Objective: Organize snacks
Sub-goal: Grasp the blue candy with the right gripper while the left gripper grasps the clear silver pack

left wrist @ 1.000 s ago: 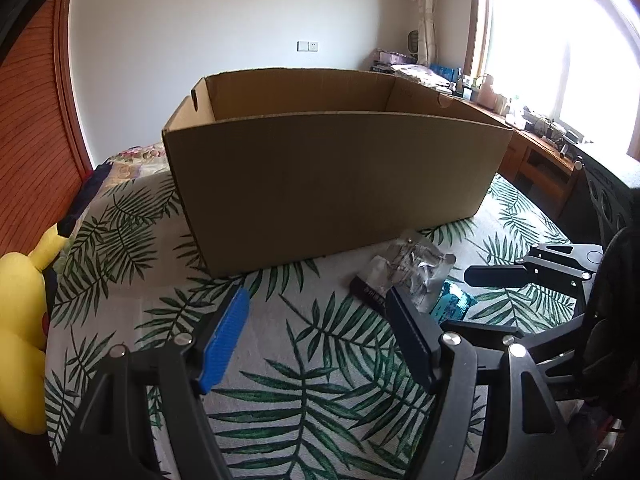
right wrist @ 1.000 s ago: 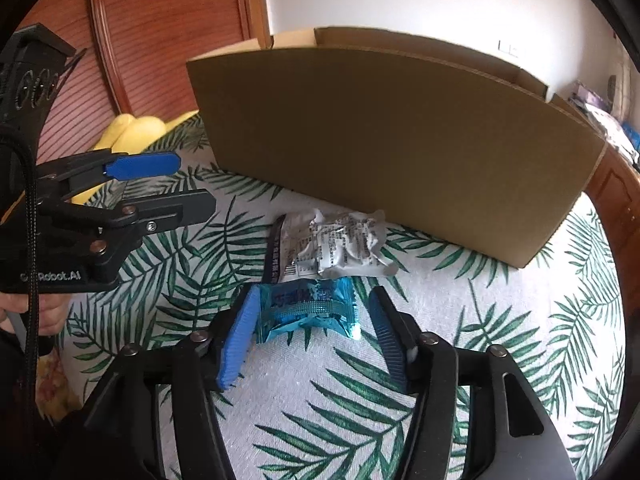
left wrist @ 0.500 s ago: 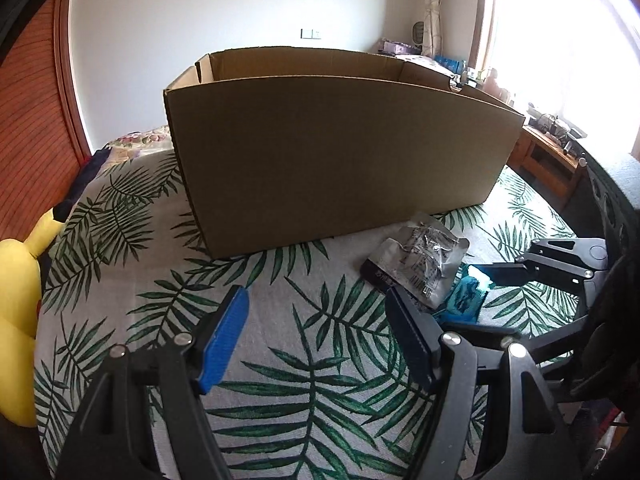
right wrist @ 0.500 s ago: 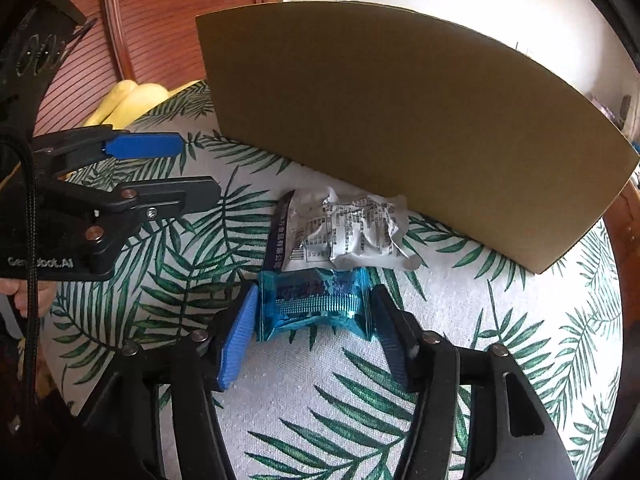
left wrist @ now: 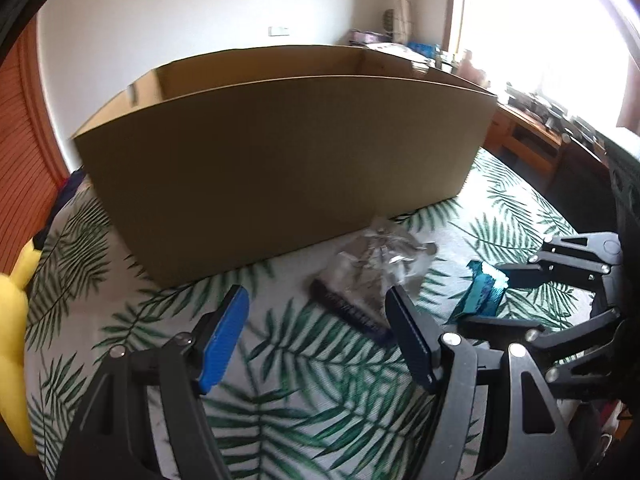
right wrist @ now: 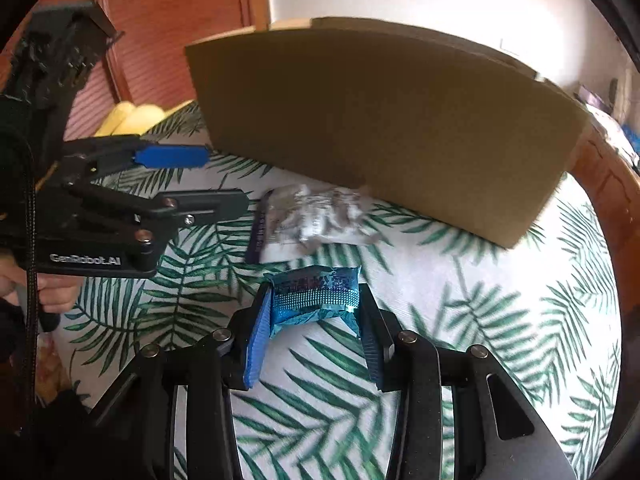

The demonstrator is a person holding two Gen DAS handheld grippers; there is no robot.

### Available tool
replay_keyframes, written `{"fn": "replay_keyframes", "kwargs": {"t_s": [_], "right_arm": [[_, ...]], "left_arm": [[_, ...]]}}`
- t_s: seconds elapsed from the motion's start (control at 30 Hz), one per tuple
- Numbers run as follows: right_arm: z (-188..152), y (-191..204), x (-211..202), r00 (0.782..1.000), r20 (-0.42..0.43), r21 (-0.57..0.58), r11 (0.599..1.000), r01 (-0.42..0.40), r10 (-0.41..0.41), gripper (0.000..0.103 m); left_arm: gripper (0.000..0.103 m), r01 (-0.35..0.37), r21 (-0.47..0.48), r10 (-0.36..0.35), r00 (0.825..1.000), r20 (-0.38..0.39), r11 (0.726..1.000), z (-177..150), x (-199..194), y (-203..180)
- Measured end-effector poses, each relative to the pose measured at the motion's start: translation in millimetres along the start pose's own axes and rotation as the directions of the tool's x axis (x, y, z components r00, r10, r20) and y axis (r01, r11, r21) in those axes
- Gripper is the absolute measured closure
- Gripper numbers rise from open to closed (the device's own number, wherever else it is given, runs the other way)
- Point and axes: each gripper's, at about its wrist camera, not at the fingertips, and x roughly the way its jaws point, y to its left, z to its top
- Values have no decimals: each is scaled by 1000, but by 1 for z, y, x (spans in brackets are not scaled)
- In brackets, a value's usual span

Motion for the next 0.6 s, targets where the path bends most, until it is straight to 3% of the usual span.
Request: {"fn": "replay_keyframes", "kwargs": {"t_s": [0.27, 0.6], "right_arm": [[-16, -37, -17, 998, 21, 50, 997, 65, -66, 62], [-24, -43, -9, 998, 34, 79, 996, 45, -48, 62]], "left_arm": [[32, 39, 110, -31, 997, -66, 993, 20, 26, -27], [32, 68, 141, -49, 990, -132, 988, 36, 48, -36]]}}
